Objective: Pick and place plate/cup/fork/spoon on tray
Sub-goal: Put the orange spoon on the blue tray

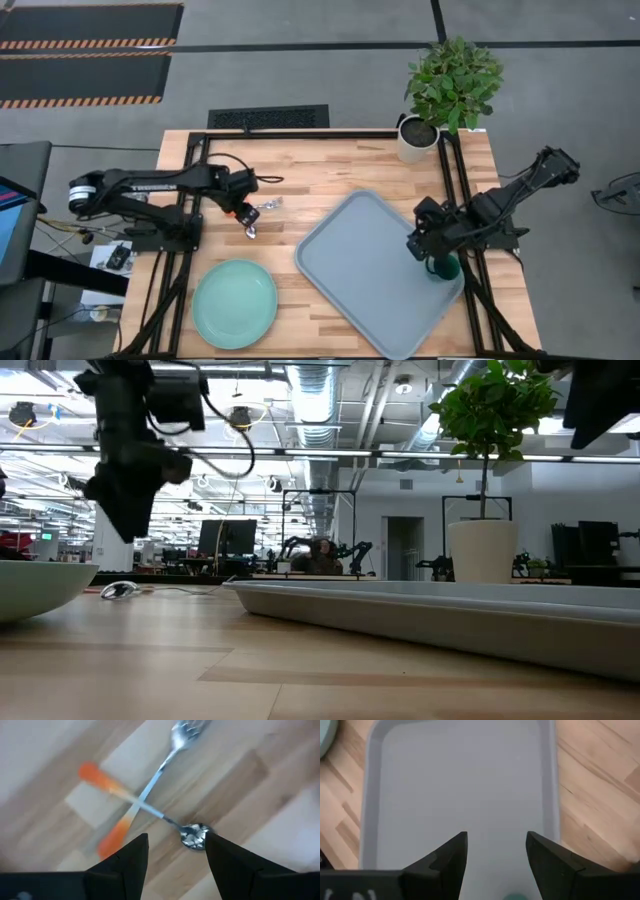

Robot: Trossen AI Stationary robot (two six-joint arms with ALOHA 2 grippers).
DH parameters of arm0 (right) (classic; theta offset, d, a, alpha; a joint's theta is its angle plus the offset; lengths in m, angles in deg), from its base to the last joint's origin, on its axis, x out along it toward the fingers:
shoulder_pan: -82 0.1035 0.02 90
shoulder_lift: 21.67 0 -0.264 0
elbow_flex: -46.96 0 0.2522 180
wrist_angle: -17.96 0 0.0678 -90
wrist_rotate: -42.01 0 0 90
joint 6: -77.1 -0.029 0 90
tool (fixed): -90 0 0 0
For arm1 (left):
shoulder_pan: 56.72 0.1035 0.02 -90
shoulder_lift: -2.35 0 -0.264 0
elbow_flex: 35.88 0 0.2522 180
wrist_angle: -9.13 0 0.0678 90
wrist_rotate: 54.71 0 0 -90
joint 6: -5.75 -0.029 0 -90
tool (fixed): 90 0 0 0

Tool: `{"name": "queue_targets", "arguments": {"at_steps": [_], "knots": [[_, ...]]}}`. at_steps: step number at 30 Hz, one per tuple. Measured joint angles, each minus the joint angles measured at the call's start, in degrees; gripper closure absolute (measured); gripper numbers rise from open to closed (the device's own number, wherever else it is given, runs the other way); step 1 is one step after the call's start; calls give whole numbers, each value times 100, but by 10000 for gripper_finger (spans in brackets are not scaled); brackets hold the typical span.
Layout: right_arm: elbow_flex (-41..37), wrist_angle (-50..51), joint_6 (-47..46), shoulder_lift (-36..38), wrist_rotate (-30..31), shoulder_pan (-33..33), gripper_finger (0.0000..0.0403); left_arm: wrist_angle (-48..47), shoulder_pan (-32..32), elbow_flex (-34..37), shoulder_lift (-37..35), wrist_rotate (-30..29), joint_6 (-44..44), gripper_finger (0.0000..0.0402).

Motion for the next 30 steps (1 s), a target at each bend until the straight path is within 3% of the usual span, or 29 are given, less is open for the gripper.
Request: {"name": "queue_targets", "arguments": {"at_steps": [3,9,15,30], "knots": [[0,-66,8,-7,10,-29,178,51,-1,0,332,-46,833,217],[0,-74,6,-194,35,-28,178,49,-121,0,917,-86,1561,217],[-1,-72,32,-489,37,-27,178,373,-238,0,1247,-97,1794,217],[-4,-73,205,-981,41,-16,178,569,-250,101,1321,-450,2602,229]]}}
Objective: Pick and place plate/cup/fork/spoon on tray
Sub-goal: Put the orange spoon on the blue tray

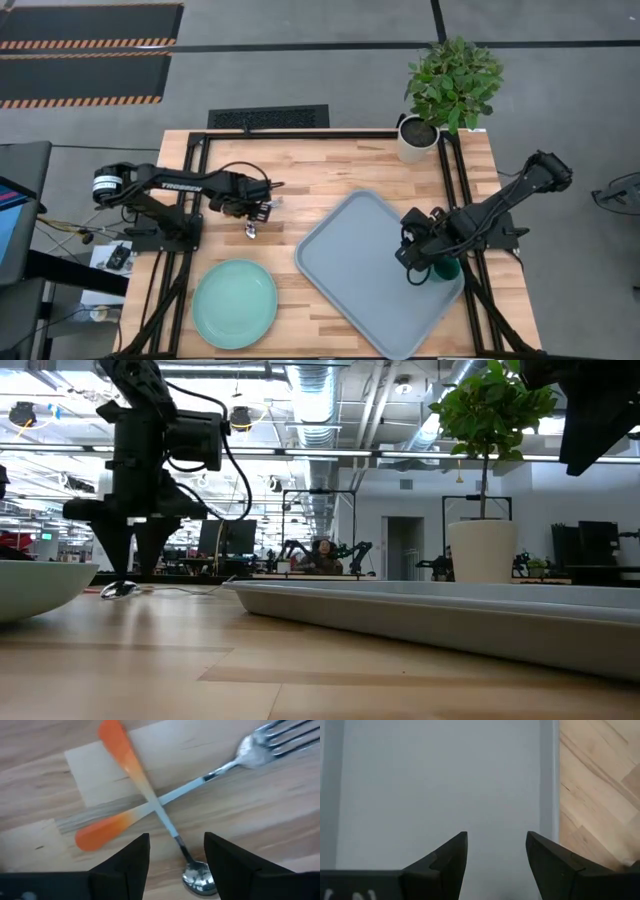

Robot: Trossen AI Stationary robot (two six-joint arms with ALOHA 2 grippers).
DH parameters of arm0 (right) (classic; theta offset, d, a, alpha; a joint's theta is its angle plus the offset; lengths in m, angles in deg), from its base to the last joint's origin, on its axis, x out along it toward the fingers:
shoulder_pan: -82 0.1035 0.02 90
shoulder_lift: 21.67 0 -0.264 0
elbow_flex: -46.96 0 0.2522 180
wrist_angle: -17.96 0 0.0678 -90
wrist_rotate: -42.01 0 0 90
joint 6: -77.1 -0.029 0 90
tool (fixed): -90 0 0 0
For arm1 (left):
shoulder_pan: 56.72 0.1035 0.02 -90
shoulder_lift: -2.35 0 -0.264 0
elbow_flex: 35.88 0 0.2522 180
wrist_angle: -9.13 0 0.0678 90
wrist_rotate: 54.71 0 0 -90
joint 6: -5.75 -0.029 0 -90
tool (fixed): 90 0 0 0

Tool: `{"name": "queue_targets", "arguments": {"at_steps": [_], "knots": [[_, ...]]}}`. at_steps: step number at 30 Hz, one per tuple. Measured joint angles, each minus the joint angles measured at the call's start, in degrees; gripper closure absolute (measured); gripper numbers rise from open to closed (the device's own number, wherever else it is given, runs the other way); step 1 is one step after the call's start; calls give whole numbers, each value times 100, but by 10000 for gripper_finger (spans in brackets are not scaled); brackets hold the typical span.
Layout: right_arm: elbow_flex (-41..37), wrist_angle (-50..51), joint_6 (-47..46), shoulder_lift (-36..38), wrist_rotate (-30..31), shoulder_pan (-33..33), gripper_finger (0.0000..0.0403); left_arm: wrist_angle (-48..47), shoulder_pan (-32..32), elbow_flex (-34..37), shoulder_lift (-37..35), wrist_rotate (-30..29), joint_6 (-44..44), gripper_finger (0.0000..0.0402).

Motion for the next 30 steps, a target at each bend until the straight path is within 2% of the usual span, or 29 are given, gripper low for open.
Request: {"name": "queue_targets", "arguments": {"at_steps": [8,13,30], "knots": [[0,-6,88,-2,112,-9,178,719,-33,363,0,130,85,262],[0,-12,102,0,153,-9,178,769,-33,369,-2,75,213,276],[0,-17,100,2,160,-9,178,785,-35,369,-7,-12,75,397]]}}
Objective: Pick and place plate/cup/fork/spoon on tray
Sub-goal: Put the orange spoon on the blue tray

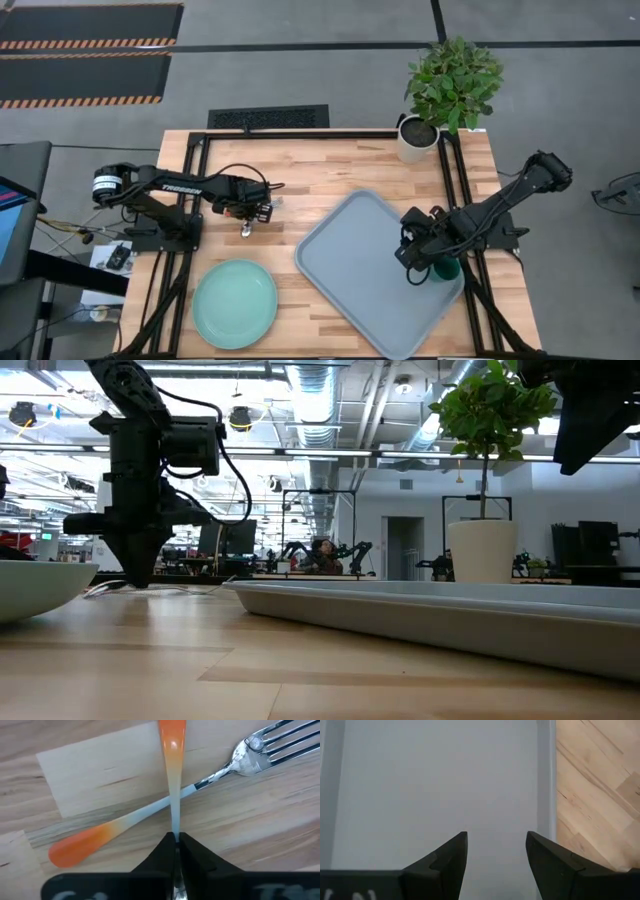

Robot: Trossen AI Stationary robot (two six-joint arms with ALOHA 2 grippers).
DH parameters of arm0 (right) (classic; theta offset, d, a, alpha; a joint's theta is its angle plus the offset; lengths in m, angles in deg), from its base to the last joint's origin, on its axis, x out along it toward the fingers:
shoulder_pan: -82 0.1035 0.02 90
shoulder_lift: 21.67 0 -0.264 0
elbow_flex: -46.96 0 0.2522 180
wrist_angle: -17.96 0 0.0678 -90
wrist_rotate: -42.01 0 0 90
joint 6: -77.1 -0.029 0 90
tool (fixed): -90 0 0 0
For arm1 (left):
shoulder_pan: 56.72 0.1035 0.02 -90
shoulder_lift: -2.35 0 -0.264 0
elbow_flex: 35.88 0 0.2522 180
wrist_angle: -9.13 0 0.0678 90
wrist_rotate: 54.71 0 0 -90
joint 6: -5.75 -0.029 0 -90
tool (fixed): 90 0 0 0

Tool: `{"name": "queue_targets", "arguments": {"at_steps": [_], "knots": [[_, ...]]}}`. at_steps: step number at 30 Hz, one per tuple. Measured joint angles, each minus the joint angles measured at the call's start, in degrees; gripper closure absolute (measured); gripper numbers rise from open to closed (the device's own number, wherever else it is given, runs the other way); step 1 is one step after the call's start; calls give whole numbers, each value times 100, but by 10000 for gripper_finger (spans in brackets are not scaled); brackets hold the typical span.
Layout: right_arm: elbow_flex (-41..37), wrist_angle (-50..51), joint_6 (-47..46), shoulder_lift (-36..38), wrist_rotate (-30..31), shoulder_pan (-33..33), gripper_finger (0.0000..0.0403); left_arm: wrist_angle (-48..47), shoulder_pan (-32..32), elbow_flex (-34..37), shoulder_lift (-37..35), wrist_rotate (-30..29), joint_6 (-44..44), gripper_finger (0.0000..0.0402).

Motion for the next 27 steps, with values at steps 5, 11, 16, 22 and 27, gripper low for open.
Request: {"name": "queue_targets", "arguments": {"at_steps": [5,11,16,22,27], "knots": [[0,0,0,0,0,0,178,31,2,0,-3,146,-15,400],[0,-69,0,0,0,0,178,141,0,-53,-52,508,-135,401],[0,-165,9,0,24,0,178,145,0,-216,-85,641,-265,401],[0,-355,255,2,278,-1,178,262,0,-684,-85,836,-422,401],[0,-751,570,2,541,-116,178,817,0,-1250,-116,832,-711,401]]}}
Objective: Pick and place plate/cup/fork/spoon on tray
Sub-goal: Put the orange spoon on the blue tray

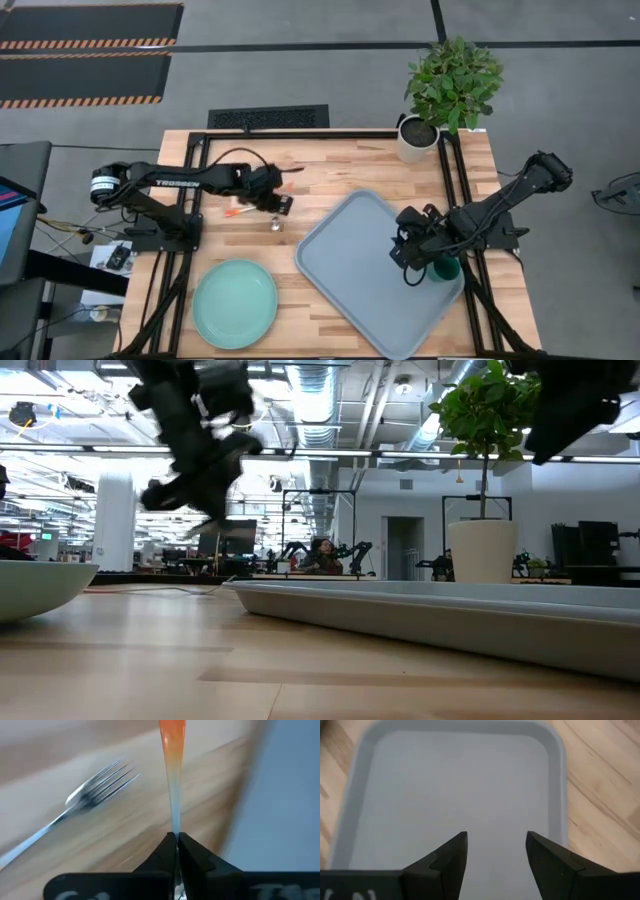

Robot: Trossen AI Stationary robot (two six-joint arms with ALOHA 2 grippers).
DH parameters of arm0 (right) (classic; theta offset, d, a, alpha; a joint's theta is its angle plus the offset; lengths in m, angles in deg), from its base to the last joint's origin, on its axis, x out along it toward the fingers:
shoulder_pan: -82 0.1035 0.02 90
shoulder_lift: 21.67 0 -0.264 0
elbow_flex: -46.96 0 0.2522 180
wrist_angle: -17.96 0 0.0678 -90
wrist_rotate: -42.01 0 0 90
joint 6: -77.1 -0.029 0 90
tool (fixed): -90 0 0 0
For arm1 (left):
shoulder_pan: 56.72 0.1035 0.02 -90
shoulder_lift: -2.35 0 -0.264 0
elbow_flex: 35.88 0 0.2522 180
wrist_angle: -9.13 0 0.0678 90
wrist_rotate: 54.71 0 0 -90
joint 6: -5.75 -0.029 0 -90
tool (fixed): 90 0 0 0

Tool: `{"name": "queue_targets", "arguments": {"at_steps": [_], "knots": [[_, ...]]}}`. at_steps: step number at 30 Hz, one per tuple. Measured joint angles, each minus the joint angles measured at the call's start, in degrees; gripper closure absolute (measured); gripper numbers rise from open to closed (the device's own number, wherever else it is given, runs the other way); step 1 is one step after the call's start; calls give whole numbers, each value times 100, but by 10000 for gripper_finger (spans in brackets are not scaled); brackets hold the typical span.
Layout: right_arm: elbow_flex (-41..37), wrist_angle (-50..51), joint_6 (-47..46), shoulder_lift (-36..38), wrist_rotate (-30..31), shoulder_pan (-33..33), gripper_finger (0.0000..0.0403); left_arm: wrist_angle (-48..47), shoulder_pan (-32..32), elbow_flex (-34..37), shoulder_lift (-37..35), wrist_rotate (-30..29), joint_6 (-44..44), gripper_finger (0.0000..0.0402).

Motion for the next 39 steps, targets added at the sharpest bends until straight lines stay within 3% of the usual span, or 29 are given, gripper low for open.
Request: {"name": "queue_targets", "arguments": {"at_steps": [7,15,23,29,33,39], "knots": [[0,-712,199,141,-11,-348,178,1143,0,-802,0,-142,-899,401],[0,-1609,174,897,50,-698,178,3501,0,-957,-155,-517,-2078,401],[-2,-2734,-211,1503,1306,-795,178,6145,-2,-957,-166,-422,-3404,401],[-1,-4695,154,1631,1646,-1000,178,8149,0,-957,-170,-321,-3920,401],[0,-6331,573,1491,1193,-1467,178,8755,-2,-957,-170,-180,-4074,401],[0,-8155,534,936,-574,-2381,178,9196,-4,-957,-168,464,-4258,401]]}}
